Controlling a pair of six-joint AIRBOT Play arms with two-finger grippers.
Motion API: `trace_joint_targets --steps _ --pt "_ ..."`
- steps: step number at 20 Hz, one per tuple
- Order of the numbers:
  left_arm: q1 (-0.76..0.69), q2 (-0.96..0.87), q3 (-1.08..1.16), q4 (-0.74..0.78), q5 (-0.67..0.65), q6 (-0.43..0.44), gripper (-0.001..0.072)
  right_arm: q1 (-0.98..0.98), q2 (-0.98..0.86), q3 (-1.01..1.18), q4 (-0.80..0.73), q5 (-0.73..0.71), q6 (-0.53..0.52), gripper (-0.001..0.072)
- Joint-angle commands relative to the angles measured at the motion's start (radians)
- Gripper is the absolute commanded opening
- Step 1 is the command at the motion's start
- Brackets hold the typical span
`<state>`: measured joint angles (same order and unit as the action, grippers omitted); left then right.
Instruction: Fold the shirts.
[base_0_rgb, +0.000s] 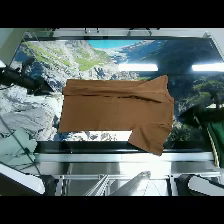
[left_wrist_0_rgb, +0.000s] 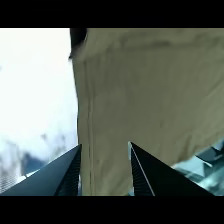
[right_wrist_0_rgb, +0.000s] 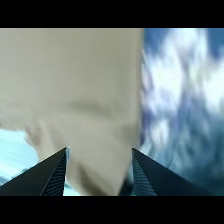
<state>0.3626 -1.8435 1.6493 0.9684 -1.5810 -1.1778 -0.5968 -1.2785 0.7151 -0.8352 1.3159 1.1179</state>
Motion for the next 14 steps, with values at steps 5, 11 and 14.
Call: trace_joint_targets --steps 5,11,14 --pt "0.114 0.219 -0.438 0.001 0.097 0.037 0.0331 0.095 0.156 -0.423 -0.001 -0.234 0.101 0.0458" --pt "0.084 0.233 -0.617 0.006 0.231 0.037 0.0332 0.245 0.041 -0.423 0.344 -0.324 -0.113 0.0451" --pt "0.022 0.186 -0.639 0.007 0.294 0.036 0.0332 0.243 0.040 -0.422 0.380 -0.313 -0.147 0.0451"
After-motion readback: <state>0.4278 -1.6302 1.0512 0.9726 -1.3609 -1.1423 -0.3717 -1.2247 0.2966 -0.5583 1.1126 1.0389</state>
